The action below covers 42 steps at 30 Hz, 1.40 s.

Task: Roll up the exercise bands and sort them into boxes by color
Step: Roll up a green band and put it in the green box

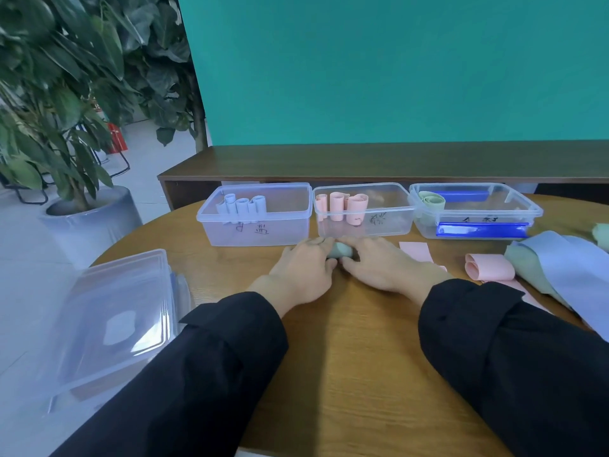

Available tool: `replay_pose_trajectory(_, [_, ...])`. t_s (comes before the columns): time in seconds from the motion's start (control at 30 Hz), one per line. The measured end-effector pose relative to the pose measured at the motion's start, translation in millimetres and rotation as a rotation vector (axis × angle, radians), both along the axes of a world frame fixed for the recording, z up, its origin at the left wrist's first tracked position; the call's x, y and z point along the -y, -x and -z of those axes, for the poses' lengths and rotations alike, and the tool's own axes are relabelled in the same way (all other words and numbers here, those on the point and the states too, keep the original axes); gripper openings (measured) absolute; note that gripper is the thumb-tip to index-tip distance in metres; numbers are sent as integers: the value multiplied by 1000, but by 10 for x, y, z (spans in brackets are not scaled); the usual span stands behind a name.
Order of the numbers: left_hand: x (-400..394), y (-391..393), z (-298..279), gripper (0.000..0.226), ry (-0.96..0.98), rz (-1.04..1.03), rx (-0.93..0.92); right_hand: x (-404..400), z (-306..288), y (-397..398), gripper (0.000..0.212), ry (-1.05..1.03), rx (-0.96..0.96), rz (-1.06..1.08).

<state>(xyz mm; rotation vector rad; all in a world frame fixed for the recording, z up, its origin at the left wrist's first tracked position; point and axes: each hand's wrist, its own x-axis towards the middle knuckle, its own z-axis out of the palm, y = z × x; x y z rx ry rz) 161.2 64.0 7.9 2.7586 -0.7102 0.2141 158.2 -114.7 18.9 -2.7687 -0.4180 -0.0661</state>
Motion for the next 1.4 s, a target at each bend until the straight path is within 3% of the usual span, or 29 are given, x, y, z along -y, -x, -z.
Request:
replay_pose_trajectory(0.17, [7, -71, -21, 29, 68, -20, -28, 13, 71, -118, 34, -69, 25, 6])
replay_pose_trajectory(0.3, [-12, -40, -80, 34, 135, -15, -55, 18, 35, -103, 26, -50, 39, -50])
replay_pose_trajectory(0.5, [-52, 245, -140, 28, 195, 44, 56, 53, -216, 181, 31, -21, 71, -112])
replay_pose_trajectory(0.63, [-56, 550, -253, 35, 380, 76, 134, 65, -484, 581, 38, -255, 151, -145])
replay_pose_trajectory(0.77, [14, 941, -444, 27, 539, 117, 86, 161, -680, 965, 43, -438, 170, -207])
replay_pose_trajectory(0.87, [68, 1135, -583, 13, 577, 154, -17, 281, -809, 1146, 29, -451, 255, -231])
replay_pose_trajectory(0.97, [155, 1231, -670, 14, 598, 182, -136, 404, -950, 1280, 3, -347, 288, -244])
replay_pose_trajectory(1.13, [406, 1292, -662, 22, 775, 173, -123, 596, -1079, 1348, 24, -287, 265, -171])
replay_pose_trajectory(1.2, [508, 1279, -683, 28, 845, 175, -109, 684, -1105, 1368, 21, -285, 235, -109])
replay_pose_trajectory(1.4, [784, 1127, -659, 28, 829, 225, -198, 919, -1100, 1337, 29, -318, 188, -20])
